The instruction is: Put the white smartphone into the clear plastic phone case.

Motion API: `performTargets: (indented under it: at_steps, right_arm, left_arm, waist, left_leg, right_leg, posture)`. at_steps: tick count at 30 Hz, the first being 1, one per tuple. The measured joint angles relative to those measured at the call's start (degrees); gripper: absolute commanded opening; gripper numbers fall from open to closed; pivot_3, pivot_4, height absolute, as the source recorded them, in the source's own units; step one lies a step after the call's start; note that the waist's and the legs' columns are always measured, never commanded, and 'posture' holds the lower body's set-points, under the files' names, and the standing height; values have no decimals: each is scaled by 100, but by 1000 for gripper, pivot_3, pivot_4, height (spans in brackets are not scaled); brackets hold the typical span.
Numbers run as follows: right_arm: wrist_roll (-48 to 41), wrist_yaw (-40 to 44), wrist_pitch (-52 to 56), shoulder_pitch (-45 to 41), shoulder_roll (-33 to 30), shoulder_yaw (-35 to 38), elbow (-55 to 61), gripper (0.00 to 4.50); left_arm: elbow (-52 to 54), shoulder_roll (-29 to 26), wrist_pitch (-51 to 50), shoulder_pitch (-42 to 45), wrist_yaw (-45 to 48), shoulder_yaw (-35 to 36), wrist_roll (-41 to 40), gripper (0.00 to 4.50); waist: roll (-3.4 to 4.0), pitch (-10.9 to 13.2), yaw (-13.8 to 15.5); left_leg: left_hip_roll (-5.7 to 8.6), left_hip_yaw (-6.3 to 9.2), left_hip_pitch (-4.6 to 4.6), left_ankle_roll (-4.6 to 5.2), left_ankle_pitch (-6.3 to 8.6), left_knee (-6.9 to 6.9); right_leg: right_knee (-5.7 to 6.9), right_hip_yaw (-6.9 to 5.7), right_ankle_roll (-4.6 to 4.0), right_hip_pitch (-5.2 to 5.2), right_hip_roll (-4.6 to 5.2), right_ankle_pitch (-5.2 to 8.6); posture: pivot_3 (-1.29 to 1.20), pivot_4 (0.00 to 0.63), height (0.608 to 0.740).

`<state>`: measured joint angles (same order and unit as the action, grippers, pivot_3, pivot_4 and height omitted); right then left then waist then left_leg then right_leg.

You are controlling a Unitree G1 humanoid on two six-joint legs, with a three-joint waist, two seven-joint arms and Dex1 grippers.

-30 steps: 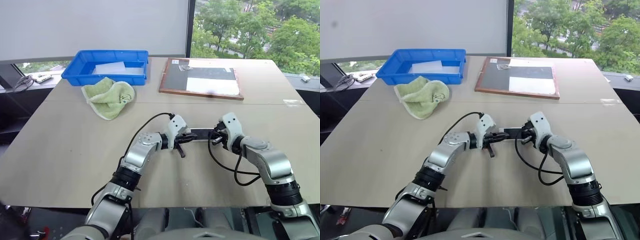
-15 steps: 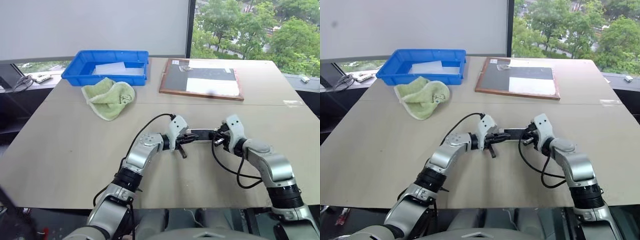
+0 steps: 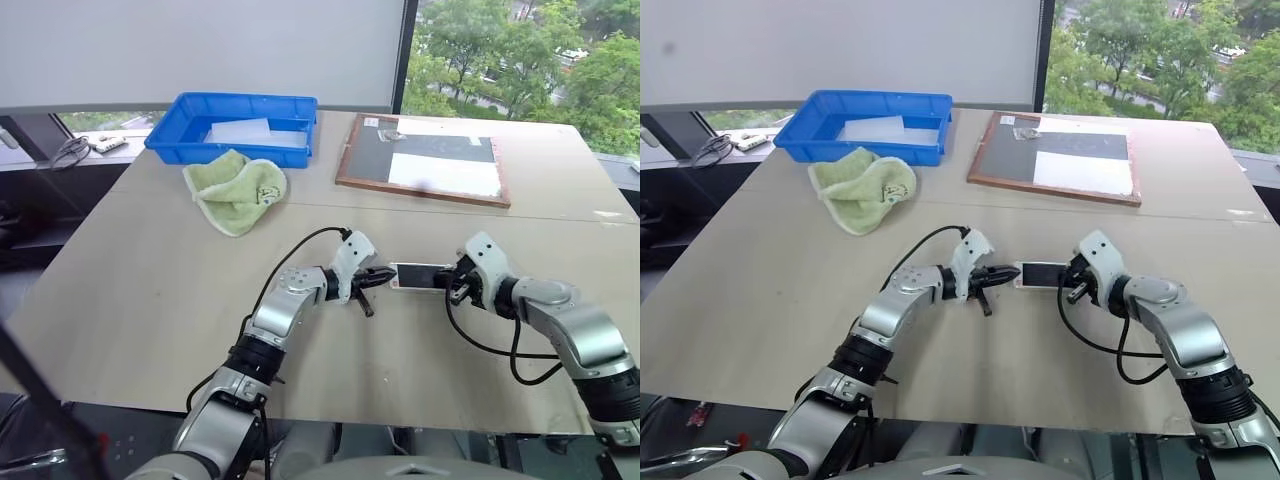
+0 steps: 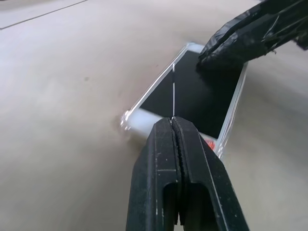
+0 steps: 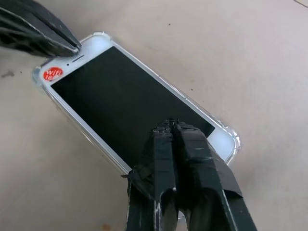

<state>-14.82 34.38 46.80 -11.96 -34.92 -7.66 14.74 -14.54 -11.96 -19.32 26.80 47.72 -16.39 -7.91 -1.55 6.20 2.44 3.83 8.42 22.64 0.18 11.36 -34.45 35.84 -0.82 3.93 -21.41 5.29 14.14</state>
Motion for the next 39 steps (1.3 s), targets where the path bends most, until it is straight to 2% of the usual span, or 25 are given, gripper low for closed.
performTargets:
  at_steps: [5,8,13,39]
  right_arm:
    - [-98,10,-26,424,-178,286,481,0]
    - [-179,54,-198,575,-176,476,555,0]
    - [-339,114,-350,712,-161,703,582,0]
    - [-330,333,424,290,-1110,254,909,0]
  left_arm:
    - [17,5,6,3,9,7,-12,13]
    - [51,4,44,12,54,15,-20,13]
    - [52,7,121,17,105,16,-24,13]
    - [-26,107,285,126,221,-47,100,13]
  waist:
    - [0,17,10]
    - [47,64,11]
    - [62,124,10]
    - [46,158,6]
  left_leg:
    - [2,2,11,2,1,2]
    - [10,-4,19,5,1,2]
    - [12,-2,27,29,-13,1]
    - [15,2,31,31,-14,0]
  right_leg:
    - [-3,-17,11,-6,8,7]
    - [-2,-23,14,-14,6,7]
    - [-2,-32,17,-18,5,6]
    - [-2,-43,21,-17,8,9]
  posture:
    - [0,150,740]
    - [0,150,740]
    - [0,150,740]
    - [0,150,740]
